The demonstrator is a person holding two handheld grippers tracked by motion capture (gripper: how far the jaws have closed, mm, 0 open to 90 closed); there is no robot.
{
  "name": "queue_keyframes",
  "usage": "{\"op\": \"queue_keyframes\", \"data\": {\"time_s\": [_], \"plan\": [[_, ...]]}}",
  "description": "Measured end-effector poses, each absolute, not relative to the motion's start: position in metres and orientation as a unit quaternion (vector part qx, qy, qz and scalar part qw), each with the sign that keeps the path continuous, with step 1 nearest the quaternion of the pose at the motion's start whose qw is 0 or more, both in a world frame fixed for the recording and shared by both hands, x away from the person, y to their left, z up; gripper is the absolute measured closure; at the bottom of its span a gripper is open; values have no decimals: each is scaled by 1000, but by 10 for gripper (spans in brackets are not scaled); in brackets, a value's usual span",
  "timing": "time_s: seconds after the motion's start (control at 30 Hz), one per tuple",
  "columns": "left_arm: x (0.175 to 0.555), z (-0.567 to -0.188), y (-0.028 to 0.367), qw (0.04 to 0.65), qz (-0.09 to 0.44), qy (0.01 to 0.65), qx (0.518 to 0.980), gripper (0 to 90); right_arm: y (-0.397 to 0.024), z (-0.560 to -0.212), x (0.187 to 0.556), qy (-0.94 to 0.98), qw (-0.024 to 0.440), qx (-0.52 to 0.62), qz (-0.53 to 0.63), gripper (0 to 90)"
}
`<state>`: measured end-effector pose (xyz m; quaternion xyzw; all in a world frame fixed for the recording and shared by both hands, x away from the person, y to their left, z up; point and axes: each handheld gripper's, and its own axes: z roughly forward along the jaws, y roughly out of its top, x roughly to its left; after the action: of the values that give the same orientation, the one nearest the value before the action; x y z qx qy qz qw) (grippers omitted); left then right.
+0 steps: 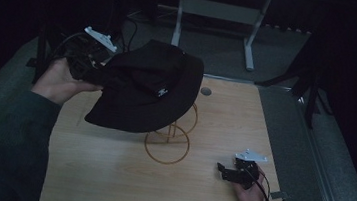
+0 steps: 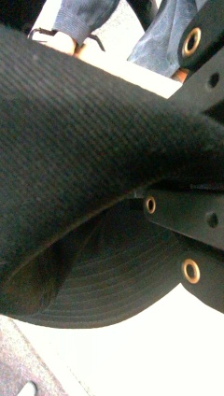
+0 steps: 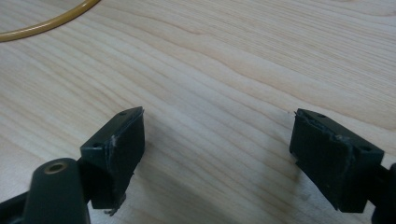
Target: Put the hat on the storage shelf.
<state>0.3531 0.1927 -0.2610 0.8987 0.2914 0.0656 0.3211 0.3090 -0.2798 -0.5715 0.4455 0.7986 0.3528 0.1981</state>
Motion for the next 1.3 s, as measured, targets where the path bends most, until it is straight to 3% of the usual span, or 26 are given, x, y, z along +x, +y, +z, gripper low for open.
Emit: {"op": "queue_keyframes", "data": {"time_s": [0.9, 1.3], "plan": [[361, -283, 139, 294, 52, 256, 920, 881, -280, -572, 308, 800, 198, 441, 354, 180], [366, -295, 127, 293, 50, 256, 920, 764, -280, -572, 308, 801, 198, 441, 354, 180]]}}
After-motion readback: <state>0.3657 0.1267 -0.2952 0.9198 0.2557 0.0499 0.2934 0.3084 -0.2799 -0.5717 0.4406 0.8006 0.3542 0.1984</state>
